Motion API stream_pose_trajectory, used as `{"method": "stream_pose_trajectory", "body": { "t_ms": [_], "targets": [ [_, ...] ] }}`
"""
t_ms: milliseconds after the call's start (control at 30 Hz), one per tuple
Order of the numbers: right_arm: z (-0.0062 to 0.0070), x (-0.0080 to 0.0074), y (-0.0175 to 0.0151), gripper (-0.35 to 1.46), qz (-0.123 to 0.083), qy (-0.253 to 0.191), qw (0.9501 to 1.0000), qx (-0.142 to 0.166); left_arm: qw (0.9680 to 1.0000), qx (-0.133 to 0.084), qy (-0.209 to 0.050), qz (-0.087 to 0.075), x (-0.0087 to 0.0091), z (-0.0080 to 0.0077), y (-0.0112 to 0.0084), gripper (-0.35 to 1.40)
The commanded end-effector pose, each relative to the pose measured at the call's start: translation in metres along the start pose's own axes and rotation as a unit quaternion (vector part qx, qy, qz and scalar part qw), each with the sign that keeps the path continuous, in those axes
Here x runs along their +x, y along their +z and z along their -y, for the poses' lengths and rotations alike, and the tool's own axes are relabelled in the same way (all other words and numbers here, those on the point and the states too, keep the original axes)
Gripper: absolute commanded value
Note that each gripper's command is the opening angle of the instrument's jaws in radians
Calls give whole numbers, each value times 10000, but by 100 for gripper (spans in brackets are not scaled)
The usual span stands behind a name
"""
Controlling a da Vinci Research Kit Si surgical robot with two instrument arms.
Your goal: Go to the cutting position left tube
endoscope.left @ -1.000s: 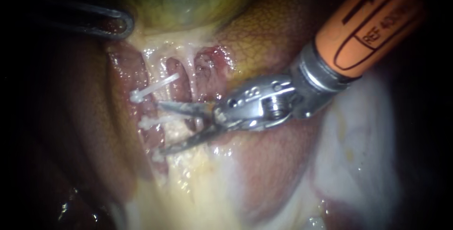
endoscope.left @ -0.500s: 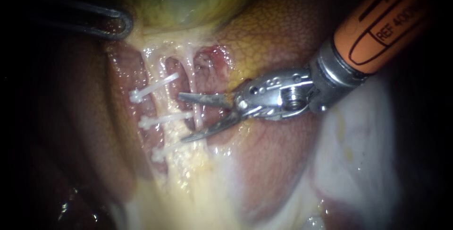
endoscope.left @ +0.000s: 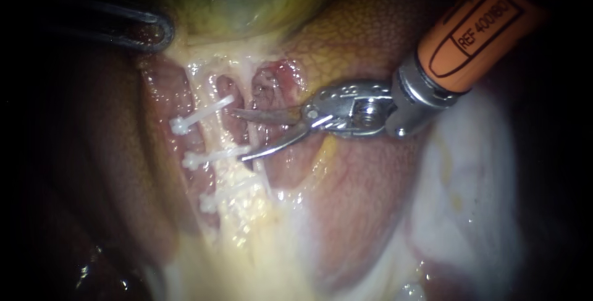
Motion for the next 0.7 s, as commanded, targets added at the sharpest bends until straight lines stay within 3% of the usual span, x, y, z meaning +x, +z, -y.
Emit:
{"method": "stream_pose_trajectory", "body": {
  "t_ms": [33,400,600,700],
  "targets": [
    [0,1,2,121,-44,1,10000,76,10000,0,0,0,0,0,0,-35],
    [16,13,32,114,-484,-15,9952,855,10000,-4,-2,1,-1,0,2,-35],
    [18,23,53,114,-539,-72,9929,1062,10000,-7,-4,3,-1,1,3,-35],
    [17,27,62,112,-670,-87,9924,1033,10000,-8,-5,3,-1,1,3,-35]
  ]
}}
